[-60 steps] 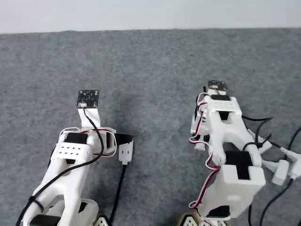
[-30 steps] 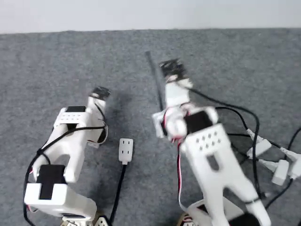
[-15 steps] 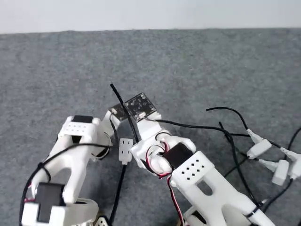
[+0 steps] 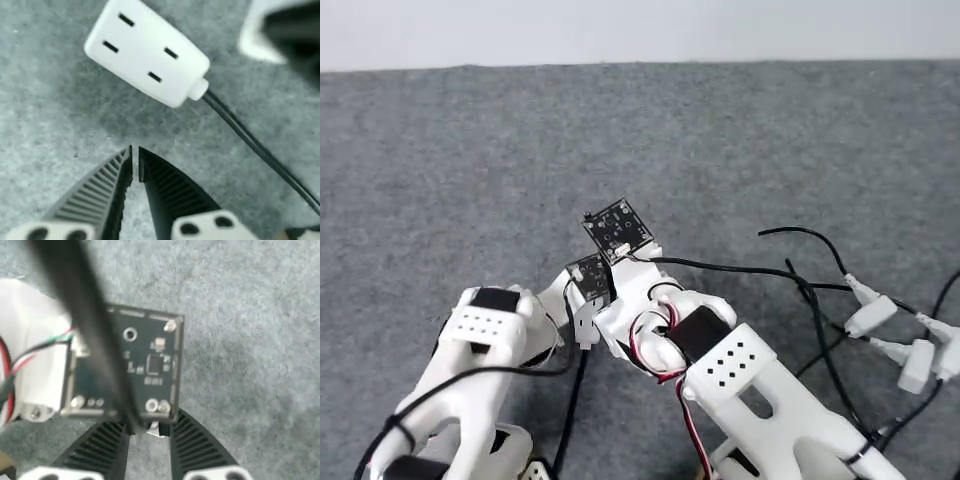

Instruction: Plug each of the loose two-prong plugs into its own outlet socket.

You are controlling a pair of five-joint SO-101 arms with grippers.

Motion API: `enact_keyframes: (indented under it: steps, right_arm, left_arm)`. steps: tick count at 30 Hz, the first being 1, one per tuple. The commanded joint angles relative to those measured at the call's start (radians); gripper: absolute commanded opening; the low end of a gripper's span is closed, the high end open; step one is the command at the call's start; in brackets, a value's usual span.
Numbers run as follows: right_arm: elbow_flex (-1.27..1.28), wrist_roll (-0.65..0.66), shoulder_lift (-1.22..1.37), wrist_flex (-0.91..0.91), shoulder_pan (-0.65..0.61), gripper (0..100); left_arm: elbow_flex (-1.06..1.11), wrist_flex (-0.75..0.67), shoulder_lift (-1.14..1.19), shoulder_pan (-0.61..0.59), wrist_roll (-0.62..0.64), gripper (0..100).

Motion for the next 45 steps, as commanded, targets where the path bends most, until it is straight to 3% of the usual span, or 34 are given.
enact_keyframes:
  steps: [1,9,13,24,45]
  right_arm:
    - [-0.012,-0.057,-0.024,-0.058,0.027,0.8]
    - [-0.018,-0.181,0.058,-0.225,0.09,0.8]
    - [-0.095,-0.195,0.168,-0.223,0.076,0.8]
    - [-0.184,-0.281,0.3,-0.234,0.047,0.8]
    - [-0.18,-0.259,0.4,-0.305,0.033,0.9]
  left_arm:
    - [0.018,-0.084,-0.08,0.011,0.083,1]
    - [0.015,-0.476,-0.086,-0.239,0.601,1]
    - [0.015,-0.571,-0.086,-0.31,0.763,1]
    - [0.016,-0.594,-0.086,-0.319,0.789,1]
    - [0.019,-0.592,-0.086,-0.319,0.787,1]
